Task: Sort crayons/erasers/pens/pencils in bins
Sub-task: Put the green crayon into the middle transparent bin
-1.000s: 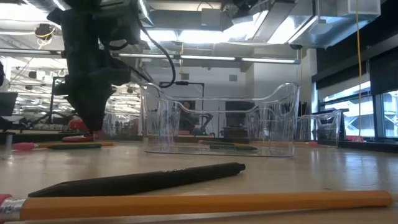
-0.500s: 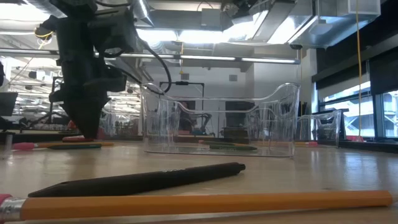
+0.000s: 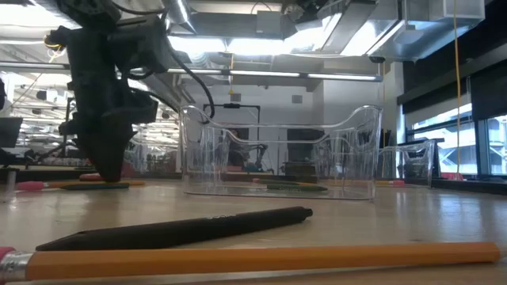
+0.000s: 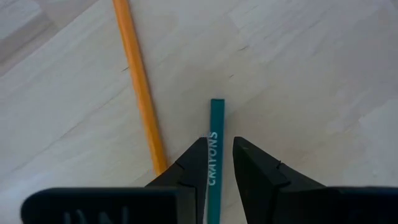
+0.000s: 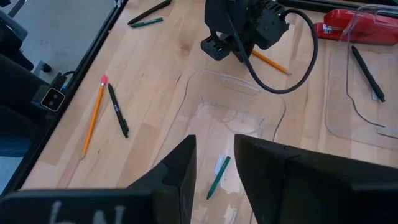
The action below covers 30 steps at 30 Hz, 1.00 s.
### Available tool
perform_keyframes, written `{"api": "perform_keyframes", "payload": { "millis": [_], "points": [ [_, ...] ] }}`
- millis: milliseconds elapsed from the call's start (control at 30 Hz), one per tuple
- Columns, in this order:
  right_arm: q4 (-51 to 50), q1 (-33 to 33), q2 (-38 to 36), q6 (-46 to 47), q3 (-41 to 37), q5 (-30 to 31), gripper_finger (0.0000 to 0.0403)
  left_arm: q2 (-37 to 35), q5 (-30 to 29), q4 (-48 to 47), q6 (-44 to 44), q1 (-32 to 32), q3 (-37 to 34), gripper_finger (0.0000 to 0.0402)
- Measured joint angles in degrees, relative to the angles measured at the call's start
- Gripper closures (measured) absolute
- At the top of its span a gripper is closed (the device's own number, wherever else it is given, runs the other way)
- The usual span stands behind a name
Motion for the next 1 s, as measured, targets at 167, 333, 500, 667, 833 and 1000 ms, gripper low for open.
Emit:
{"api": "perform_keyframes", "payload": {
  "millis": [167,333,500,667,833,1000],
  "points": [
    [0.0,0.0,0.0,0.0,0.0,0.0,0.0291,0.0,0.1,0.4,0.0,0.0,-1.1,0.0333],
    [0.0,0.0,0.0,0.0,0.0,0.0,0.0291,-0.2,0.8,3.1,0.0,0.0,-2.9,0.0333],
    [0.0,0.0,0.0,0.0,0.0,0.0,0.0291,-0.2,1.0,3.2,1.3,0.0,-3.0,0.0337],
    [0.0,0.0,0.0,0.0,0.0,0.0,0.0291,-0.1,1.0,3.1,2.9,0.0,-3.0,0.0373],
    [0.0,0.0,0.0,0.0,0.0,0.0,0.0291,-0.1,0.7,3.1,3.0,0.0,-3.0,0.0395],
    [0.0,0.0,0.0,0.0,0.0,0.0,0.0291,-0.2,0.7,3.1,3.0,0.0,-3.0,0.0398]
  ]
}}
